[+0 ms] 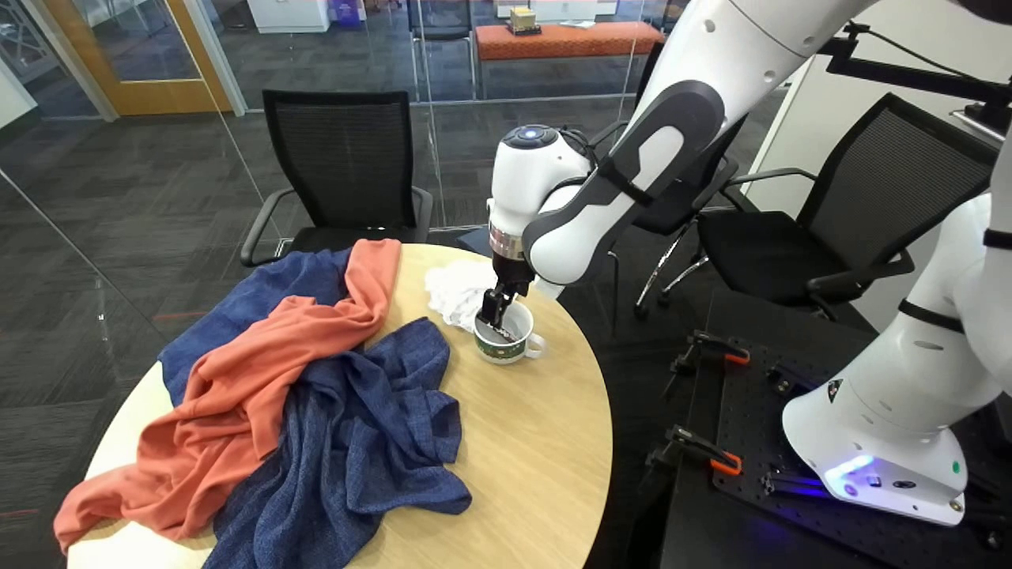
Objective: Remove the black marker from the mug, put the marker back in the mug
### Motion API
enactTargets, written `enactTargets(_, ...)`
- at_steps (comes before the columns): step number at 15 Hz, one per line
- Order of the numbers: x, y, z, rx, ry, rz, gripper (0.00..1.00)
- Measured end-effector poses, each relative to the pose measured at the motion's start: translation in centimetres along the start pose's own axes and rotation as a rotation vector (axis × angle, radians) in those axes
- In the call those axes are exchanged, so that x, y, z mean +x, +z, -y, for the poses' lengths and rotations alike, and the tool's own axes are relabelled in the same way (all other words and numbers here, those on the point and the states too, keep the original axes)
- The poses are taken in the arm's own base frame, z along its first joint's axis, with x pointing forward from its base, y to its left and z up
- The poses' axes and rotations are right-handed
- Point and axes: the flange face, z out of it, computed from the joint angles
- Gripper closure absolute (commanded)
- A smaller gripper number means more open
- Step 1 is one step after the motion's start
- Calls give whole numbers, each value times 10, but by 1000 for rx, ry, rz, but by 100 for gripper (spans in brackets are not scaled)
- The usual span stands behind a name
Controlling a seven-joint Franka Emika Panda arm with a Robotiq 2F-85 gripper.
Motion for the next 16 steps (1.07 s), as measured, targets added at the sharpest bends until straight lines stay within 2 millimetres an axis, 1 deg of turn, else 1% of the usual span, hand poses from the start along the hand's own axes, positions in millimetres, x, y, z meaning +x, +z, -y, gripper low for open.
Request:
enactTargets(1,2,3,-1,-1,1,2,19)
enactTargets(3,5,10,-2,-2,4,6,34)
enactTargets(4,7,14,-3,-3,6,8,34)
enactTargets(5,8,18,-4,-5,8,11,38)
enactTargets(6,10,21,-6,-7,11,14,35)
enactTargets(9,14,33,-10,-12,18,24,36)
enactTargets(11,15,41,-12,-16,20,32,35)
enactTargets(13,17,49,-13,-20,20,39,41)
enactTargets(16,20,59,-14,-24,20,46,44)
